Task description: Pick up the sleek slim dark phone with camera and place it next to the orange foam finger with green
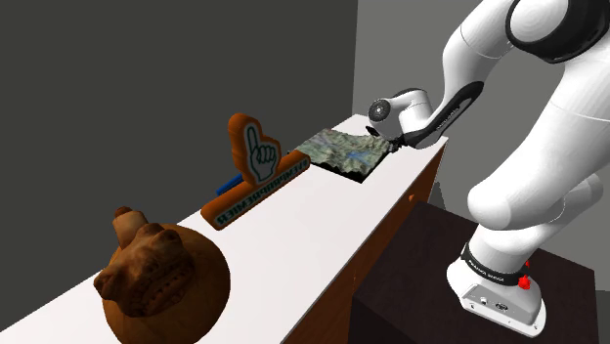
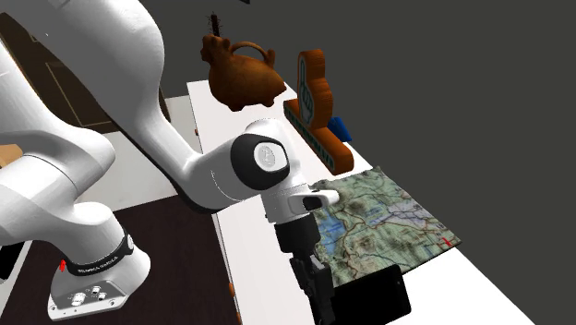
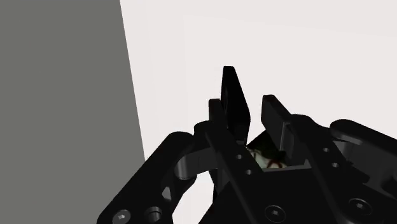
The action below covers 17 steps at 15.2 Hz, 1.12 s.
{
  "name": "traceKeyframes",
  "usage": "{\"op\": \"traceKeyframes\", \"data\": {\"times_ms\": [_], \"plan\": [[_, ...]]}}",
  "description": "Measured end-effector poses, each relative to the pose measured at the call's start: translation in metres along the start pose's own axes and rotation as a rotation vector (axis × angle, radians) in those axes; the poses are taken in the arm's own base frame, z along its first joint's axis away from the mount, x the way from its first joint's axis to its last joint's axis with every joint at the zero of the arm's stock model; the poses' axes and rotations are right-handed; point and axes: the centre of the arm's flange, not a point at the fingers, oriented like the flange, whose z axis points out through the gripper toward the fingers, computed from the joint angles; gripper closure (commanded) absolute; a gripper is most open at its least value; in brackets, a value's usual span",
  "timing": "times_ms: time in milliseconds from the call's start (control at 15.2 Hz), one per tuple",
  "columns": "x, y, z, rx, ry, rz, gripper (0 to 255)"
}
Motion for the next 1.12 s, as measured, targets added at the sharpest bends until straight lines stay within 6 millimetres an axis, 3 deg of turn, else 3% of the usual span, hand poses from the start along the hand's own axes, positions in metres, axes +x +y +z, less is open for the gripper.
{"op": "traceKeyframes", "data": {"times_ms": [594, 1122], "plan": [[0.000, 0.005, -0.002, -0.004, -0.001, 0.006, 255], [0.000, 0.031, -0.027, -0.001, 0.000, 0.000, 255]]}}
